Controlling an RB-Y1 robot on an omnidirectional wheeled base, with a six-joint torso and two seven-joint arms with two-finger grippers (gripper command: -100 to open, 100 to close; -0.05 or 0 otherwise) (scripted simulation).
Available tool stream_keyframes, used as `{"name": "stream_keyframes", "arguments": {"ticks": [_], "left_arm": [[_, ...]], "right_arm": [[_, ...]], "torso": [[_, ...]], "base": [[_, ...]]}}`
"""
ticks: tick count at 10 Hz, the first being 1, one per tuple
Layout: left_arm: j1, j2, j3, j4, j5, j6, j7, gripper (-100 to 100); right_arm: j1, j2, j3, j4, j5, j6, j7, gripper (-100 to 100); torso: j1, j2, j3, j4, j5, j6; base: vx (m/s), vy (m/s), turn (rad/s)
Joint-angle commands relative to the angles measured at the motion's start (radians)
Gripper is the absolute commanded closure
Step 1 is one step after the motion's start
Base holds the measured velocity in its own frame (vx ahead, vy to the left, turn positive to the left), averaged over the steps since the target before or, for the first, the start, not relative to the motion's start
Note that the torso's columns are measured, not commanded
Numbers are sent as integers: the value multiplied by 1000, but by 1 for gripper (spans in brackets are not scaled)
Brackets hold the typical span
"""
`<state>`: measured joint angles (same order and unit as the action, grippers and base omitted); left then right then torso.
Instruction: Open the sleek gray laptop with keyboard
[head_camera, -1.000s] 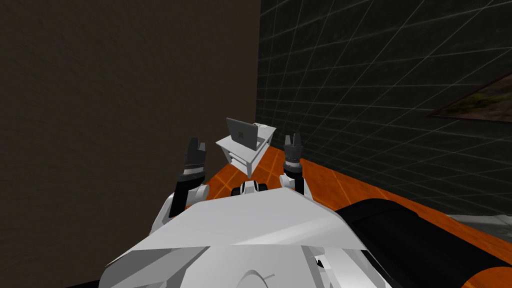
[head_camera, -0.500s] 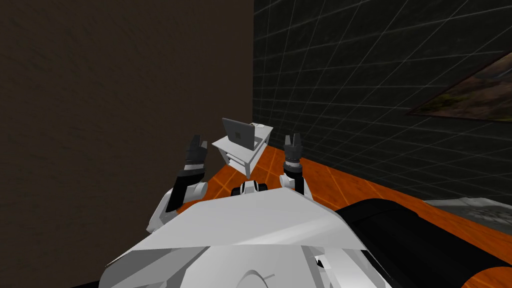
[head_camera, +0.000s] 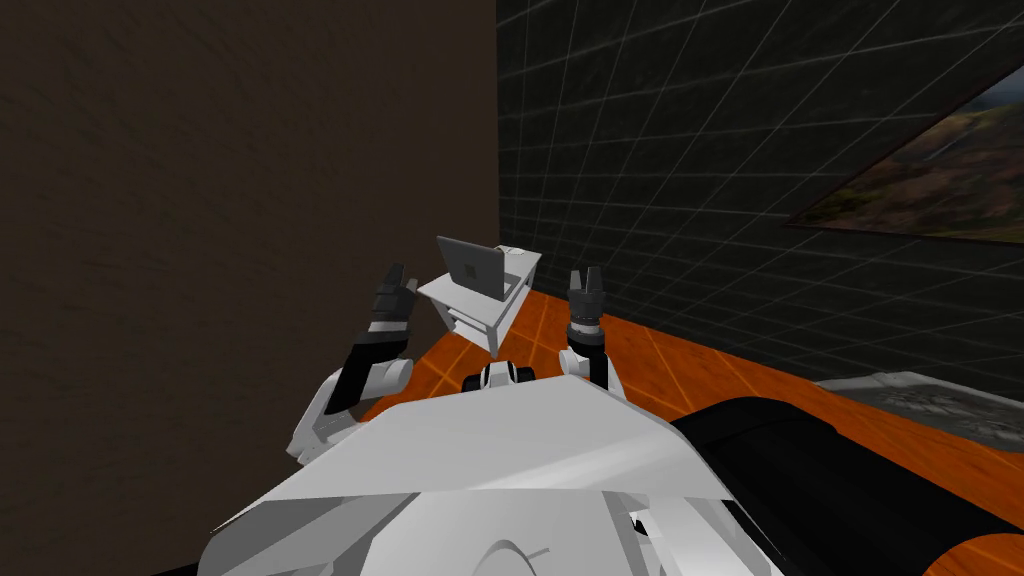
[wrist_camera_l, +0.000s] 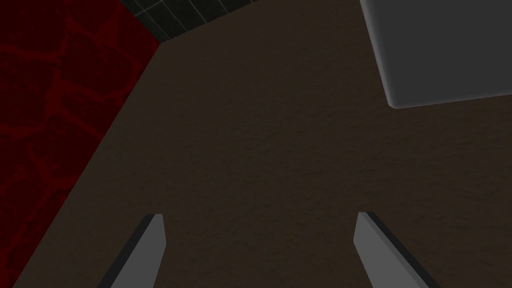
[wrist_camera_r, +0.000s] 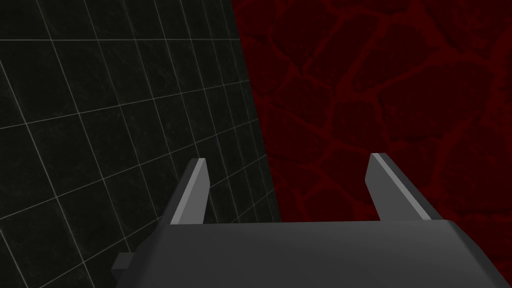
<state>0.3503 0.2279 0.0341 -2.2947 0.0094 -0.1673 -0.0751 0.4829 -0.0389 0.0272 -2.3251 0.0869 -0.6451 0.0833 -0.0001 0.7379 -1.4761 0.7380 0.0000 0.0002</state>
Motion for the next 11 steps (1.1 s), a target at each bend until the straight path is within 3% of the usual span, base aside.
{"name": "stream_keyframes", "arguments": {"ticks": [1,11], "left_arm": [[-29,28,3,-16,20,73,17,-100],[-139,128,16,-68,93,340,78,-100]], "right_arm": [[0,0,0,0,0,0,0,0],[0,0,0,0,0,0,0,0]], "torso": [[0,0,0,0,0,0],[0,0,0,0,0,-1]], "base": [[2,-5,-114],[2,-4,-104]]}}
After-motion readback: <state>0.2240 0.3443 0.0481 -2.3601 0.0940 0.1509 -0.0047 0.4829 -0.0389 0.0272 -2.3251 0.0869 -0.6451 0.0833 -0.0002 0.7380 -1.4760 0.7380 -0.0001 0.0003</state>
